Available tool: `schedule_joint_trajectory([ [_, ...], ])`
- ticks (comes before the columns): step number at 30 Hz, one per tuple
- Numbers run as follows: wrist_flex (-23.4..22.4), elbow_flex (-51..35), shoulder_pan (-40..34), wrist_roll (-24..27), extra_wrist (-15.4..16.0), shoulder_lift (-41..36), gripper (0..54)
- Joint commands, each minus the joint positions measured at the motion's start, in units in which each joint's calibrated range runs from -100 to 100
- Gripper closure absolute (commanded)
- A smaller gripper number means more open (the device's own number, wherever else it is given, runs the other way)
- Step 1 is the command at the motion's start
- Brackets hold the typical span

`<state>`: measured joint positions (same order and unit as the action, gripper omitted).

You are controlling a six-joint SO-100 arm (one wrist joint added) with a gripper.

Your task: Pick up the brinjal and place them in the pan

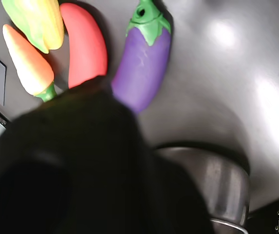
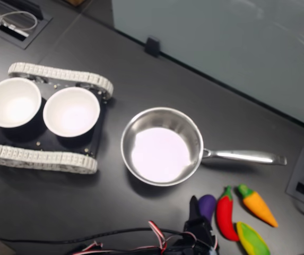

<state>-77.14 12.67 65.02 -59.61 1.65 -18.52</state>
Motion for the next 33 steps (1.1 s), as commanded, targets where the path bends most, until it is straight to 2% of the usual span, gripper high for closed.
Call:
schedule_joint_trajectory([
  [1,2.72,-5.81,-1.6,-2.93,0.28,0.59,7.2],
  [22,3.75,-7.72,-6.07,-12.7,0.28,8.02,7.4],
  [33,4.77,-11.26,-3.43,-17.14,-0.39,12.32,7.7],
])
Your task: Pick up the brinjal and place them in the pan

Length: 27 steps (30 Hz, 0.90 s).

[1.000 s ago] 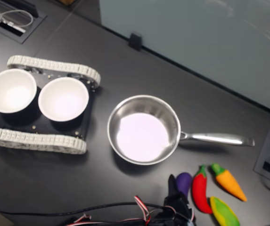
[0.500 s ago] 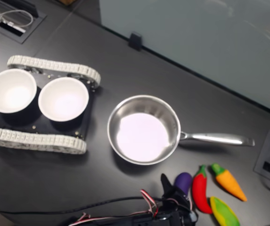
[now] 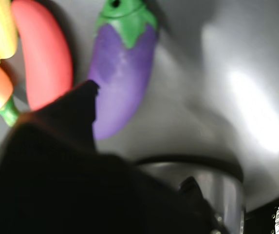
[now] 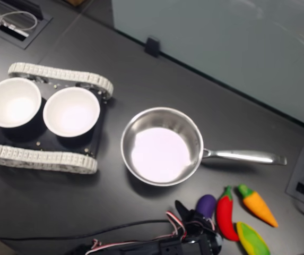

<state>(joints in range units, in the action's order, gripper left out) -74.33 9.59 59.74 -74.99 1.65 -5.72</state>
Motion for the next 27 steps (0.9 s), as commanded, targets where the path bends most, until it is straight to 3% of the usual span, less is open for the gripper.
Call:
schedule_joint_trajectory([
  [1,1.96,-8.73,2.53,-2.1,-0.39,-0.22,7.7],
  [11,2.56,-14.55,5.63,-4.4,-1.06,5.77,8.0],
  [27,3.93,-16.09,1.73,-4.69,-1.06,11.33,9.5],
])
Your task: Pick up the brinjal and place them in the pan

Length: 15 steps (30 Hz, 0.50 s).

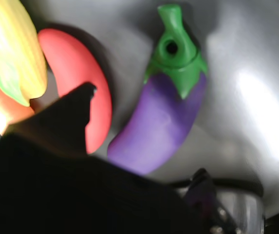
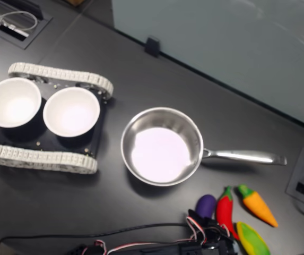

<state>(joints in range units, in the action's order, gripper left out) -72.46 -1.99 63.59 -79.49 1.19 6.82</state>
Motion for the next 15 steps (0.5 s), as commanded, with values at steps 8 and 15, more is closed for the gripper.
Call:
schedule_joint_trajectory([
  [8,2.65,-3.32,-4.07,-0.1,-0.61,-0.79,11.0],
  [15,2.82,-2.33,-5.21,0.2,-0.52,-0.45,12.4],
])
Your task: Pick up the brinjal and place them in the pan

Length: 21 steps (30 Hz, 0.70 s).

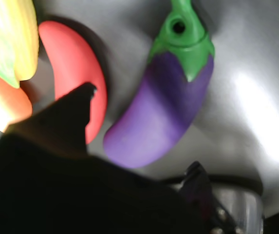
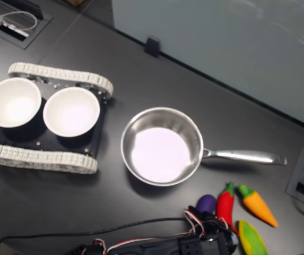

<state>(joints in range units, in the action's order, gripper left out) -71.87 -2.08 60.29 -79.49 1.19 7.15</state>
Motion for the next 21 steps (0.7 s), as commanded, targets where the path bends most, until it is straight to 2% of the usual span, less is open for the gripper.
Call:
schedule_joint_trajectory([
  [1,2.31,-1.96,-2.03,0.2,-0.52,-0.7,12.5],
  [15,3.17,5.67,-3.18,0.98,-0.44,-4.24,15.3],
  [21,4.96,7.85,-3.63,1.27,-0.44,-4.33,16.7],
])
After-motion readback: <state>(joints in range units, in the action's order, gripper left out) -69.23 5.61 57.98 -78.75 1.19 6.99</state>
